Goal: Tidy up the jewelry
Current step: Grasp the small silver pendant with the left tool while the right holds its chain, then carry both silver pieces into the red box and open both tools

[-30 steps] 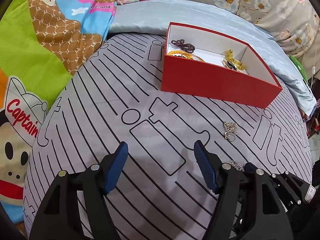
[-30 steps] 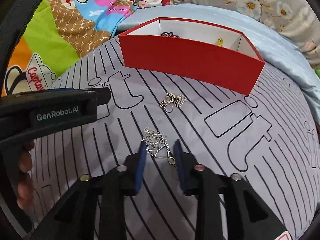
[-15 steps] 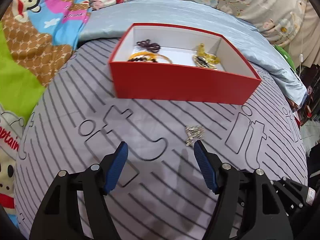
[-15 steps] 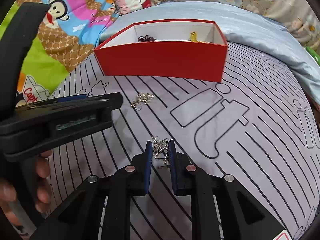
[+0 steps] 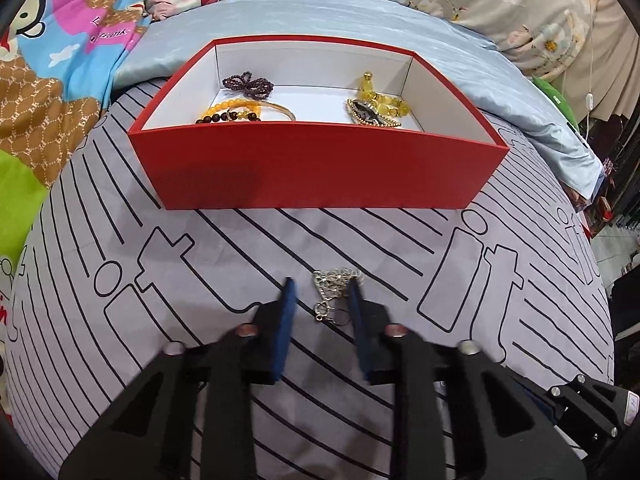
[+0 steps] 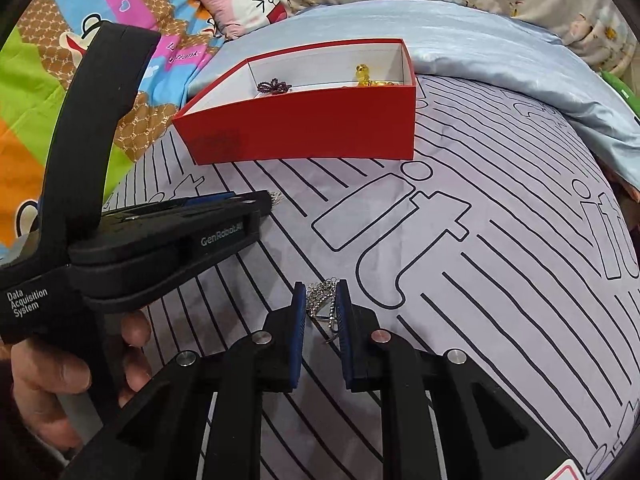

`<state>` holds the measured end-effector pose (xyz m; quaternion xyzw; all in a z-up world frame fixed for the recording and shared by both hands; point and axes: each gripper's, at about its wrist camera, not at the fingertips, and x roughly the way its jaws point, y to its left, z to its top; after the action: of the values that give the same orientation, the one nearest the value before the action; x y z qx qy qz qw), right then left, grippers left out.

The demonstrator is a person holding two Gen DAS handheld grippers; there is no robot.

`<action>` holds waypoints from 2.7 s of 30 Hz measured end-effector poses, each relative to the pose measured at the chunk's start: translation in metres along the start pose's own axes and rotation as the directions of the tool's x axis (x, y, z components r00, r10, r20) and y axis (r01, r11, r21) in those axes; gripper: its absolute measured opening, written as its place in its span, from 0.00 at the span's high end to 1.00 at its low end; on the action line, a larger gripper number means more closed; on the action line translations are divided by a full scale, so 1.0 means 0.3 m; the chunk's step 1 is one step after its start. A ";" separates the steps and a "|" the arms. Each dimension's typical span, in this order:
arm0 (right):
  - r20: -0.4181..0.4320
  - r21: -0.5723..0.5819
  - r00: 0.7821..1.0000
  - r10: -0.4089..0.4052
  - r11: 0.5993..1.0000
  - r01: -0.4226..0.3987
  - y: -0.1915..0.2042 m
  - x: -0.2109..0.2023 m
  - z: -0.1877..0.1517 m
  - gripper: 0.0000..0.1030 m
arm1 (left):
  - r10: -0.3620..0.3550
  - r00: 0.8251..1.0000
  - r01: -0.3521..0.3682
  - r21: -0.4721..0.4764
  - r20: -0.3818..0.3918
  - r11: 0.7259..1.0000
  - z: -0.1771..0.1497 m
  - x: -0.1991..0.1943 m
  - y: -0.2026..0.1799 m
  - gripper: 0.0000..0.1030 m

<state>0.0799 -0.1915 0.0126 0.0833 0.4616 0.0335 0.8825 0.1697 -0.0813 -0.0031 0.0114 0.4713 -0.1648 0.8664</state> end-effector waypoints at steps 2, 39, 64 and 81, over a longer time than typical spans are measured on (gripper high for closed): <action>0.003 0.005 1.000 0.003 1.000 -0.003 -0.005 -0.004 0.003 0.86 | -0.008 1.000 0.008 -0.004 -0.002 1.000 -0.001 -0.001 0.004 0.92; 0.055 0.049 0.998 0.012 0.999 -0.015 -0.052 -0.102 0.018 0.86 | -0.017 1.000 0.016 0.022 0.004 1.000 -0.056 -0.041 0.018 0.98; 0.156 0.018 0.986 0.060 0.998 -0.064 -0.015 -0.233 0.112 0.86 | -0.094 0.984 0.094 0.004 0.150 0.996 0.031 -0.364 0.039 1.00; 0.302 -0.052 0.947 0.105 0.994 -0.094 0.017 -0.338 0.435 0.86 | -0.089 0.948 0.081 0.042 0.306 0.996 0.324 -0.515 0.055 1.00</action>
<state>0.1290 -0.2155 0.1687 0.0944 0.3146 0.0733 0.9417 0.1761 -0.0403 0.1753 -0.0223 0.3285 -0.2085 0.9209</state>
